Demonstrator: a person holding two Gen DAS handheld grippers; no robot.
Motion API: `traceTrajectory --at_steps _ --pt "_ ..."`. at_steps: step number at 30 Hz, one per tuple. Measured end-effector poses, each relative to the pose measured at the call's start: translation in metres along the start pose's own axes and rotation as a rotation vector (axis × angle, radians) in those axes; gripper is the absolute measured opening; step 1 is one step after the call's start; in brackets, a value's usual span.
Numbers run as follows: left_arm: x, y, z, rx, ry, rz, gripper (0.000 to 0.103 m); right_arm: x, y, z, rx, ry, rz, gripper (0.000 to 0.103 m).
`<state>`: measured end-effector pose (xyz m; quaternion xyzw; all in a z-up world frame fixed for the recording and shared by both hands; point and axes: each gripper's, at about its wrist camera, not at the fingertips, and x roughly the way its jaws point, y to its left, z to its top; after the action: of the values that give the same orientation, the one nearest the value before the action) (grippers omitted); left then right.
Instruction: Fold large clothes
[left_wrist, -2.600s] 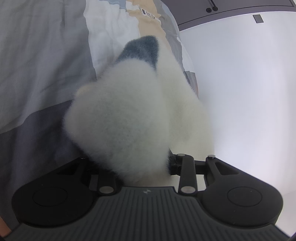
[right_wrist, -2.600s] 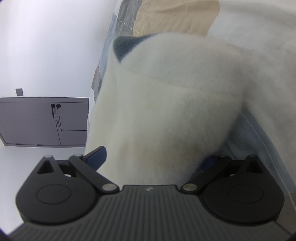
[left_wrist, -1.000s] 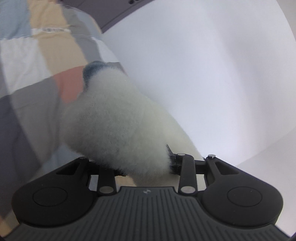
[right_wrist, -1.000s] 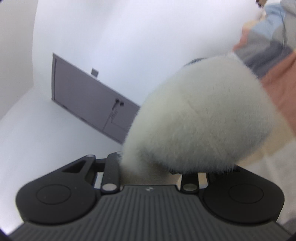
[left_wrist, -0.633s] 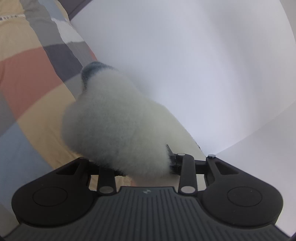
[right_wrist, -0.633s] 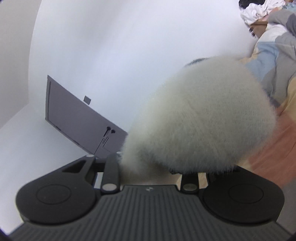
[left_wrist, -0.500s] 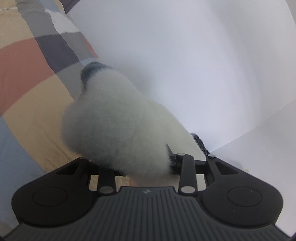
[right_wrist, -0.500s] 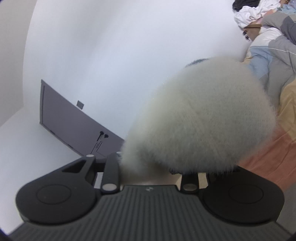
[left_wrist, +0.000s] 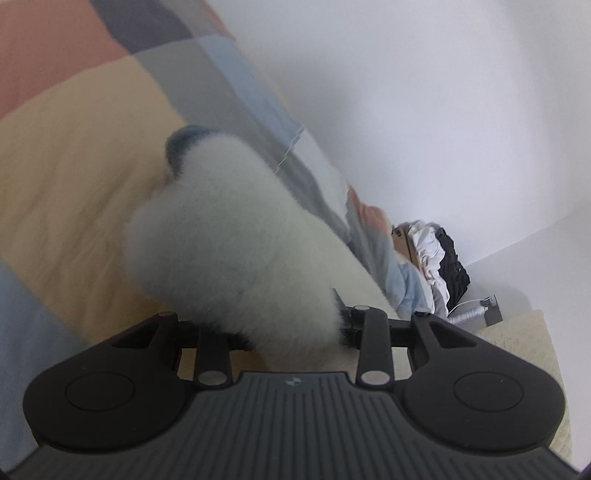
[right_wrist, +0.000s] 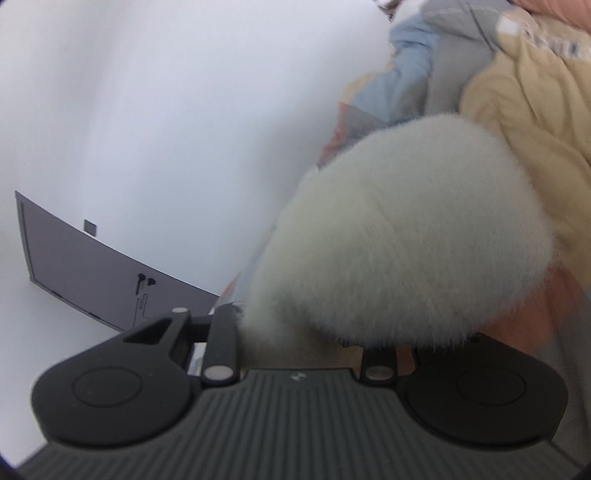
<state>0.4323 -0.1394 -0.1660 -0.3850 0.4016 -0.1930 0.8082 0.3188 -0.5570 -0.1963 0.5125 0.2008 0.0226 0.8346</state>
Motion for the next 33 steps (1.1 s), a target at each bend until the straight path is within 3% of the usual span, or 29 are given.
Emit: traceTrajectory --at_steps 7,12,19,22,27,30,33 --pt "0.002 0.036 -0.016 0.054 0.015 -0.064 0.040 -0.009 -0.037 -0.039 0.009 -0.053 0.042 0.037" --pt "-0.002 0.041 -0.039 0.087 0.010 -0.040 0.041 -0.012 -0.054 -0.062 0.013 -0.048 -0.012 0.041" --pt "-0.014 0.043 -0.038 0.061 0.065 -0.002 0.053 -0.018 -0.060 -0.069 0.046 -0.046 -0.041 0.050" --pt "-0.033 0.034 -0.038 0.054 0.074 0.029 0.057 -0.030 -0.055 -0.072 0.064 -0.044 -0.076 0.051" --pt "-0.079 -0.001 -0.042 0.141 0.027 0.094 0.058 -0.067 -0.036 -0.077 0.033 -0.042 -0.128 0.051" --pt "-0.118 -0.037 -0.044 0.252 -0.050 0.111 0.058 -0.100 -0.014 -0.079 0.018 -0.067 -0.093 0.051" --pt "-0.151 -0.074 -0.050 0.343 -0.081 0.079 0.058 -0.133 0.019 -0.079 -0.041 -0.103 -0.031 0.051"
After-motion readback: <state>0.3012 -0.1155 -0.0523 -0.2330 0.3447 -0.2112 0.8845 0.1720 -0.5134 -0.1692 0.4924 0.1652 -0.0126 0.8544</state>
